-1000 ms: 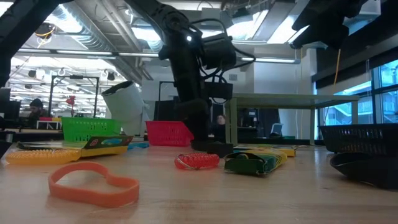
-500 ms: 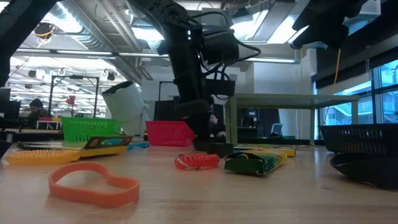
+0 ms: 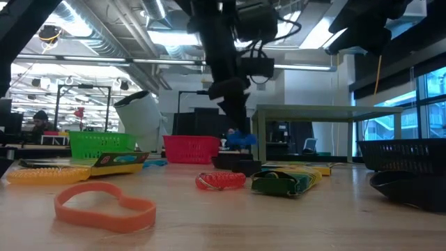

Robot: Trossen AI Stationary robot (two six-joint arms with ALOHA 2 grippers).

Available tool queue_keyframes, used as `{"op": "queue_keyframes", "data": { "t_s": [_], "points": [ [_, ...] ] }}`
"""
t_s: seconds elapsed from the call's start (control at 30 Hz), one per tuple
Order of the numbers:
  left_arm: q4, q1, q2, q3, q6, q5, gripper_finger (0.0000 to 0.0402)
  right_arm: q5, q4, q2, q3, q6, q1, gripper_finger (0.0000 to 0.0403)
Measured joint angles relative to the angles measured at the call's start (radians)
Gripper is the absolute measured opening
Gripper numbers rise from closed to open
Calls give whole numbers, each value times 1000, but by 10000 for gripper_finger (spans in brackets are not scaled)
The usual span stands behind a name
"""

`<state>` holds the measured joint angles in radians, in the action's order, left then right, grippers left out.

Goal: Pick & Place Office Desk Supplies
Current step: Put the blue spring keychain into the green basket

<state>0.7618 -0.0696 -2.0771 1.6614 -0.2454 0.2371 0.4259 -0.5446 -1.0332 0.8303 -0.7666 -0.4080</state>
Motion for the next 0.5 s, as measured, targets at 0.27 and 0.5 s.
{"op": "queue_keyframes", "data": {
  "t_s": [0.27,0.5],
  "points": [
    [147,1,81,14,39,32,2,0,1,0,0,12,0,185],
    [197,-29,196,9,98,67,2,1,3,0,0,42,0,185]
  ]
}}
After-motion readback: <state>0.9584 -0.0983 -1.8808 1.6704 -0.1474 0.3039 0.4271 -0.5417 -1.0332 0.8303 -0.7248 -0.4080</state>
